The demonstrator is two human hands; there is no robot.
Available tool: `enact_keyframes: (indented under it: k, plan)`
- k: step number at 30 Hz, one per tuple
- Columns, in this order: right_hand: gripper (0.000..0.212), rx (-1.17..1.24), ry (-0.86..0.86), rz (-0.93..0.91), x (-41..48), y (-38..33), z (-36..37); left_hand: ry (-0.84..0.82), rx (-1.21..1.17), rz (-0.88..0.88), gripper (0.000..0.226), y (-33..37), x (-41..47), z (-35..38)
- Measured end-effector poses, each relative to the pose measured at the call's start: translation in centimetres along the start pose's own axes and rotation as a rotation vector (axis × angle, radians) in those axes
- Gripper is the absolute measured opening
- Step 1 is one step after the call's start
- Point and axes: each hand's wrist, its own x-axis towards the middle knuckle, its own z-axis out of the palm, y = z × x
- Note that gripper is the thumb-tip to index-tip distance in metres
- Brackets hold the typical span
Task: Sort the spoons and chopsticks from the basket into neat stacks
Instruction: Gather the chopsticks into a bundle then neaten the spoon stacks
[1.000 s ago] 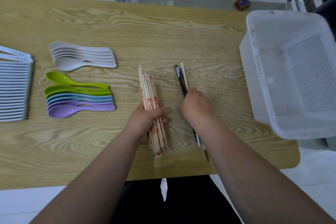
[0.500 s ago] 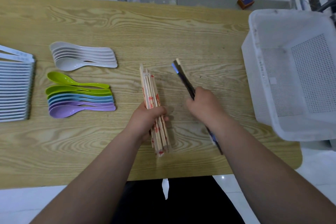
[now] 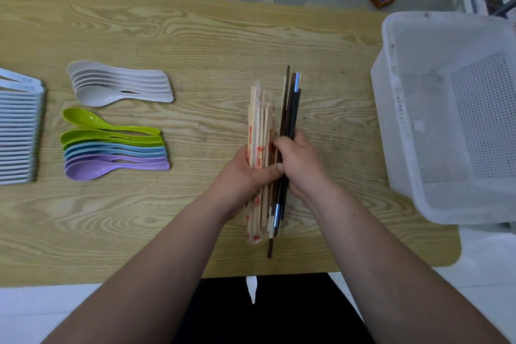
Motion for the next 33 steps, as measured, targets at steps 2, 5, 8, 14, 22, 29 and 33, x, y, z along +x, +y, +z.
enact_keyframes:
  k: [2,5,8,14,22,29,33]
  plan:
    - [0.029,0.043,-0.021,-0.006,0.1,0.1,-0.3,-0.036,0.017,0.012,0.057,0.3,0.1,0.2]
    - [0.030,0.038,-0.077,-0.042,-0.1,0.1,-0.6,-0.032,0.135,0.006,0.057,0.6,0.5,0.6]
    - [0.038,-0.011,-0.118,-0.108,0.2,-0.4,-0.8,0.036,0.230,0.023,0.047,1.1,1.1,1.1]
    - [0.045,0.144,-0.281,-0.311,0.1,-3.1,-1.9,0.171,0.344,0.138,0.036,4.0,2.2,2.7]
    - [0.046,0.072,-0.351,-0.447,0.1,-7.4,-2.9,0.216,0.392,0.307,0.044,7.4,3.8,3.4]
    - [0.065,0.175,-0.397,-0.494,0.5,-7.4,-3.4,0.172,0.414,0.286,0.052,7.4,4.3,3.2]
    - [0.061,0.098,-0.422,-0.436,0.8,-6.1,-3.5,0.211,0.461,0.281,0.044,6.5,3.9,3.6]
